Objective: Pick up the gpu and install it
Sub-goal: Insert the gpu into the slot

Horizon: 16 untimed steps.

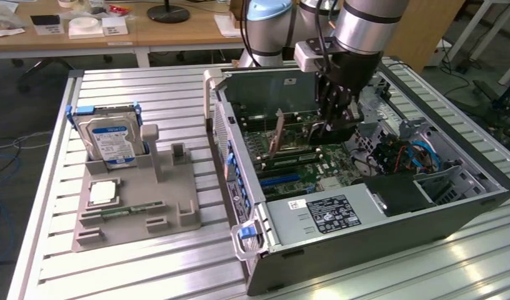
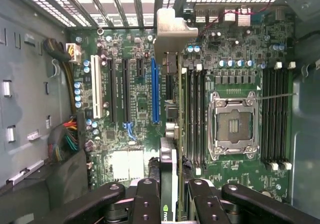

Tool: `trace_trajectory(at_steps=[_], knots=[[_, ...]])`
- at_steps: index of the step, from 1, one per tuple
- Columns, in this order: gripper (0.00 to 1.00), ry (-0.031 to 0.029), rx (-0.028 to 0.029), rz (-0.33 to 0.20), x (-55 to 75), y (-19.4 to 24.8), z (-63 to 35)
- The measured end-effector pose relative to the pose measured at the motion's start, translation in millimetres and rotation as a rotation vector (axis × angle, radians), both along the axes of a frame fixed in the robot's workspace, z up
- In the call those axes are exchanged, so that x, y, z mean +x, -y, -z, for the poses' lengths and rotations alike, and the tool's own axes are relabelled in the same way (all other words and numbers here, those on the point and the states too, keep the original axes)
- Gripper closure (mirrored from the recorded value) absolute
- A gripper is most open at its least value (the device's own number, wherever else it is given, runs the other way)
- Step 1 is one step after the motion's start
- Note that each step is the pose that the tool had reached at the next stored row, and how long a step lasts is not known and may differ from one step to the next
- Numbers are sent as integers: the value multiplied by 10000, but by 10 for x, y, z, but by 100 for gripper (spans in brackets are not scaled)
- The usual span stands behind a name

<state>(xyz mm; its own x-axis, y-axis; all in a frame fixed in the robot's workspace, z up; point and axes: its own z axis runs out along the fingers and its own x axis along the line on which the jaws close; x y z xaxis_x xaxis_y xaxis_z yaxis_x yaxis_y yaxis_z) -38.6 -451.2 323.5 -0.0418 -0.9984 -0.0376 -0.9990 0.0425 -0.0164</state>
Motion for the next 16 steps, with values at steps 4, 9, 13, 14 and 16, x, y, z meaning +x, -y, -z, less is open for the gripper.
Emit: trace_trajectory(at_steps=[4, 9, 13, 14, 16], knots=[[74, 0, 0, -2, 0, 0, 0], [74, 0, 0, -1, -1, 31, 1], [74, 1, 1, -1, -1, 41, 45], [74, 0, 0, -1, -1, 42, 62], [74, 0, 0, -1, -1, 42, 97]])
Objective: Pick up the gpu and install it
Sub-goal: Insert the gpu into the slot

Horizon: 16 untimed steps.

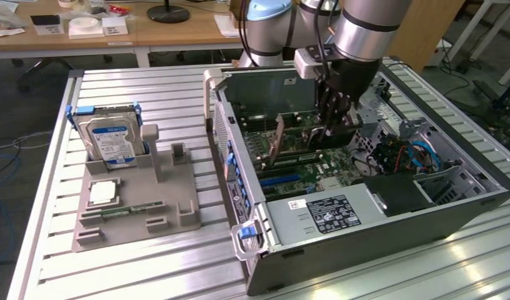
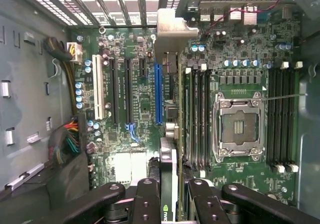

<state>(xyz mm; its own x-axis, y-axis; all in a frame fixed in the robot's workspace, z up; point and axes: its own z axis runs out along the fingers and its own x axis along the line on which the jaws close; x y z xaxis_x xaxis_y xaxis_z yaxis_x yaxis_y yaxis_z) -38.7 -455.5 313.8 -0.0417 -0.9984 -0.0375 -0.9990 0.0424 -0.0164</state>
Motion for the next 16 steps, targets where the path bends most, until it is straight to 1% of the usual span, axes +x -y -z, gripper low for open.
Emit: trace_trajectory(at_steps=[10, 16], knots=[[74, -2, 1, -5, -1, 0, 114], [74, -2, -1, -9, -7, 1, 129]])
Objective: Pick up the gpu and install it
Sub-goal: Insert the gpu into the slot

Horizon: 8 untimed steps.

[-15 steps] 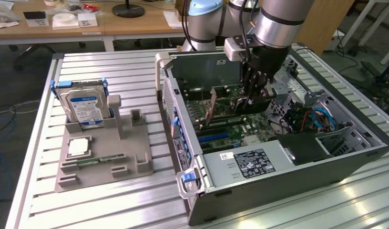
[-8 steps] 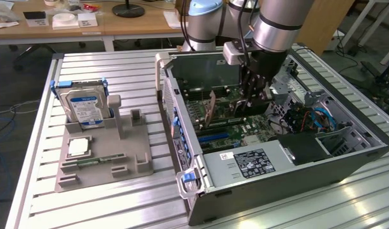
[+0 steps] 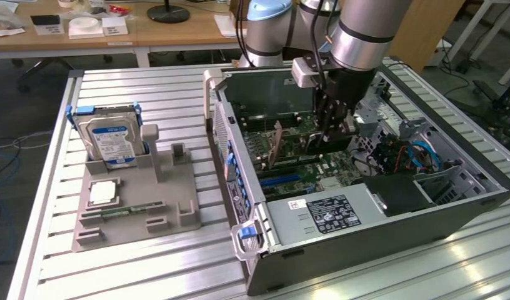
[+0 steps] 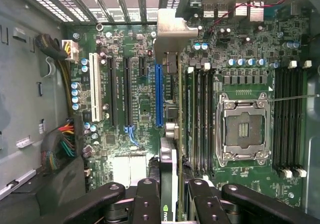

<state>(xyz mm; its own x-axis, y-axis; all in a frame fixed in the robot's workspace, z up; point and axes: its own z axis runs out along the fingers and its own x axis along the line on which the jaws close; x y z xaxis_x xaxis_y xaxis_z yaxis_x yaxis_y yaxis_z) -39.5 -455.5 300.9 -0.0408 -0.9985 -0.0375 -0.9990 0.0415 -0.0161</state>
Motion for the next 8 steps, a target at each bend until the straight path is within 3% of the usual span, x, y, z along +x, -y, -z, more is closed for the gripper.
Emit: trace_trajectory(at_steps=[8], knots=[[74, 1, 3, -4, -67, 0, 26]])
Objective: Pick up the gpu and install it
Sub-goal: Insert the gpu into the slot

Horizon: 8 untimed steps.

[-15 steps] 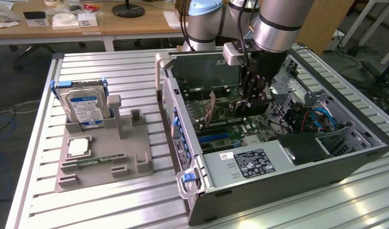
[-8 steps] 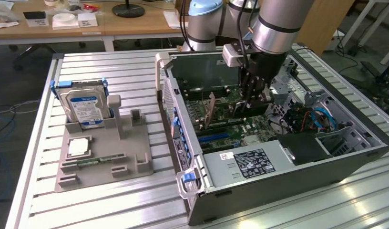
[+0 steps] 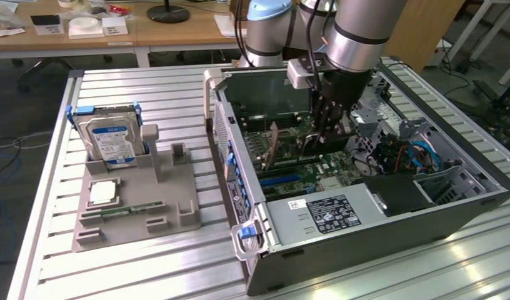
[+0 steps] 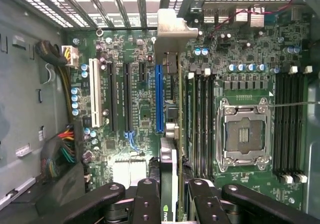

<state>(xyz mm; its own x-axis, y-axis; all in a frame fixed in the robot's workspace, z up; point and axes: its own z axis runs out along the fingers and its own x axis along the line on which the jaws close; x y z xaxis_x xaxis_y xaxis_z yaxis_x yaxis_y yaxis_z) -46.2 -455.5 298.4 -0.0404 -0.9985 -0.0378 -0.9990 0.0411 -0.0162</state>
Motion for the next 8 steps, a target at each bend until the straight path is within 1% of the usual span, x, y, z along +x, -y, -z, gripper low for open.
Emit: trace_trajectory(at_steps=[8], knots=[[74, 0, -2, -3, -12, 0, 103]])
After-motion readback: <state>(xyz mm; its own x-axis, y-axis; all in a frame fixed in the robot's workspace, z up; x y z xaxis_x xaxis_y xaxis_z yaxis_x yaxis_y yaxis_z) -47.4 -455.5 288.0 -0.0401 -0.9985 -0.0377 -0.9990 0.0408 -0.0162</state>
